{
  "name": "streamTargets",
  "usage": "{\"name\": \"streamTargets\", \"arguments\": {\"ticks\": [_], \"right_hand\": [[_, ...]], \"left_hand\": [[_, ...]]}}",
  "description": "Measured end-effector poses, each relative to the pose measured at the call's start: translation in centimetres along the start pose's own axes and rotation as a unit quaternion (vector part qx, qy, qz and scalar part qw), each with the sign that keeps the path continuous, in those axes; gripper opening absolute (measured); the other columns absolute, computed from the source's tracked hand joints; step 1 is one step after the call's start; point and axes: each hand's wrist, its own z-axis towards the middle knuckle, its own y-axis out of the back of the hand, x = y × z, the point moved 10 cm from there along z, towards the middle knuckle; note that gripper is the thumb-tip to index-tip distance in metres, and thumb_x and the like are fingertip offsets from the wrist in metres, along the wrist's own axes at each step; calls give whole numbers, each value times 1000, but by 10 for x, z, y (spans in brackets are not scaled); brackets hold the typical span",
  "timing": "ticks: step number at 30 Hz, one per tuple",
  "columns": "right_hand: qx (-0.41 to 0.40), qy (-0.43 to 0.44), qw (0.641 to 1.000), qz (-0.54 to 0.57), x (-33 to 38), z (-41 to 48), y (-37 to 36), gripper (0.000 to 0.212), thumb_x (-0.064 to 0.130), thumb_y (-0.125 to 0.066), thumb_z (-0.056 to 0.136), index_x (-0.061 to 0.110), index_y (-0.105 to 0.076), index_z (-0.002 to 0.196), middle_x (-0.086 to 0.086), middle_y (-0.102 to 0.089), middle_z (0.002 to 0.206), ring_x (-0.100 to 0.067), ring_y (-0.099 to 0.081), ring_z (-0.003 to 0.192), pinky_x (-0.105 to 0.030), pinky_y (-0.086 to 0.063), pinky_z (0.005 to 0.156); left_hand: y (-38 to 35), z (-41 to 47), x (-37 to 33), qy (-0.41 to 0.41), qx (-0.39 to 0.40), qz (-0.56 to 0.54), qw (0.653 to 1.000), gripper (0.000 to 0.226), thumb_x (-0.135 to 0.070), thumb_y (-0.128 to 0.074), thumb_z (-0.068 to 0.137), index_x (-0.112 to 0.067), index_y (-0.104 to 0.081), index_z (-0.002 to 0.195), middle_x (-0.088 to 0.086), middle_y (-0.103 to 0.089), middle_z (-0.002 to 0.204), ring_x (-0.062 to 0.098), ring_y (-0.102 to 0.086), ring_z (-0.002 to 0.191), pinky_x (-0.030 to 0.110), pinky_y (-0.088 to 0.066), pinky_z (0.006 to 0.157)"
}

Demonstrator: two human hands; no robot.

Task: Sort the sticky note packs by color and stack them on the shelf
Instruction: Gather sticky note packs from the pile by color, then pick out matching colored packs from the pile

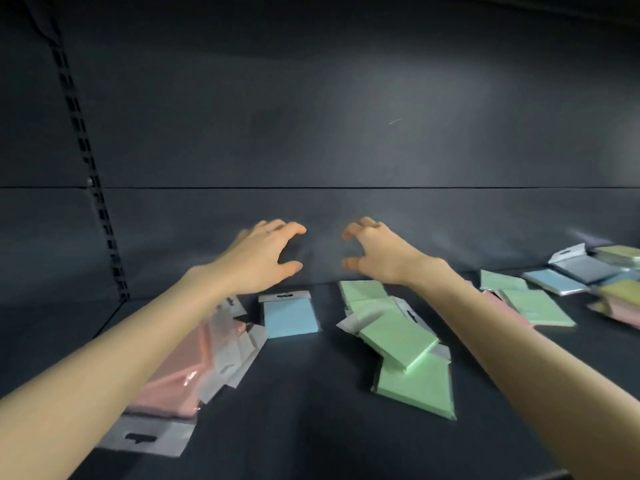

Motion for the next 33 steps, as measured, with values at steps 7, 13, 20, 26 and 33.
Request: {"name": "streamTargets", "arguments": {"ticks": [7,13,20,26,33], "right_hand": [[-105,-51,992,-36,-79,-72,84,49,25,-62,87,12,-46,131,-9,-41,134,-33,-40,123,-45,-41,99],[-123,-109,984,-64,-169,-160,125,49,26,-61,88,12,-45,132,-9,-43,133,-33,-40,124,-45,-40,99],[-99,-160,980,-64,-276,-265,144,46,30,-58,90,17,-44,132,-2,-43,134,-27,-41,124,-41,-39,99],[-82,-173,980,-61,-338,-307,165,48,29,-56,92,19,-41,136,-1,-38,142,-23,-37,129,-34,-37,100],[-92,-178,978,-49,-398,-307,181,43,32,-55,92,20,-44,132,-1,-43,136,-24,-44,121,-39,-42,97]], "left_hand": [[21,29,-115,-115,-72,-22,991,57,-37,-54,92,-28,-29,143,-6,-36,144,15,-28,131,33,-24,104],[0,43,-233,-177,-81,-34,980,57,-37,-54,92,-27,-30,142,-6,-38,142,16,-30,130,34,-25,103],[-52,47,-375,-211,-54,-48,975,56,-35,-51,93,-27,-29,143,-6,-39,142,16,-31,131,31,-25,103],[-81,66,-448,-218,-39,-46,974,53,-38,-52,92,-27,-32,140,-6,-43,138,16,-35,127,31,-26,101],[-91,112,-486,-212,-30,-49,976,50,-40,-51,93,-28,-35,138,-6,-48,131,16,-40,121,30,-29,96]]}}
